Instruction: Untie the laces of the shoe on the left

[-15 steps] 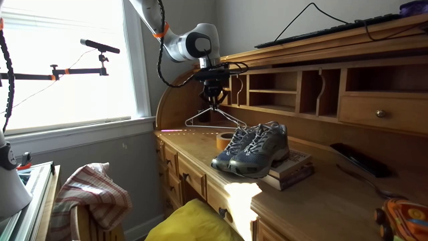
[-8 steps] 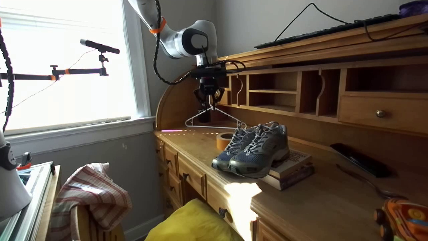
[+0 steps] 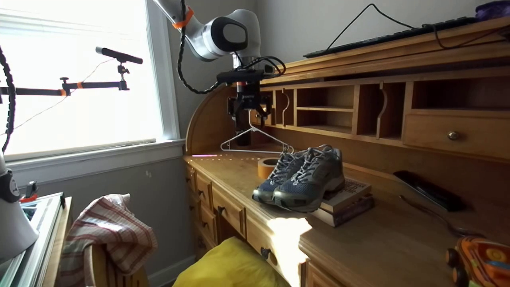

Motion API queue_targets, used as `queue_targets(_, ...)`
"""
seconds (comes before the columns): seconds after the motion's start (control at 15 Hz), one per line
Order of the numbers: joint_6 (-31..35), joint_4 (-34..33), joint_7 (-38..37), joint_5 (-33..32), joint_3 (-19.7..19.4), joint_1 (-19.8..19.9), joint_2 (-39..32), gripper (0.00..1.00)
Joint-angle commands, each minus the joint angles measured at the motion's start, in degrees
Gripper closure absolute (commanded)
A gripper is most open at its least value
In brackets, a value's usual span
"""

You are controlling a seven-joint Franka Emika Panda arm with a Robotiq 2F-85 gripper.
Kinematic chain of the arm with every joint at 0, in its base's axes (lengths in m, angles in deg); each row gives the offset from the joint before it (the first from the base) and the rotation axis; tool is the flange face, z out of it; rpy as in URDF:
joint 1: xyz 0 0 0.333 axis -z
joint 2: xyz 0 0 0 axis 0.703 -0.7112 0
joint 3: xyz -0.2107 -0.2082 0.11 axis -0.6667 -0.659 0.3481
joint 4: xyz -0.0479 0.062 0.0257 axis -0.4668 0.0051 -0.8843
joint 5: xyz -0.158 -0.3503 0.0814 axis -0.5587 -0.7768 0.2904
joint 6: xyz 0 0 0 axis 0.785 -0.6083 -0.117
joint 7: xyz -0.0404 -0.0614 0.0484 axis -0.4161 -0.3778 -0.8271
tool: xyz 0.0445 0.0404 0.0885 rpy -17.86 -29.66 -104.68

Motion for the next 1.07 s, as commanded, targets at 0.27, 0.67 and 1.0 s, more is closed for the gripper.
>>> queue_targets(0.27, 4.56, 6.72, 1.75, 0.93, -3.41, 2.77, 1.53, 0.0)
queue_targets(0.67, 13.27, 6.81, 7.5, 2.36, -4.43, 6.22, -1.82, 0.0)
queue_targets(1.0, 17.92, 4.89, 10.81, 4.32, -2.88, 8.25, -5.72, 0.0)
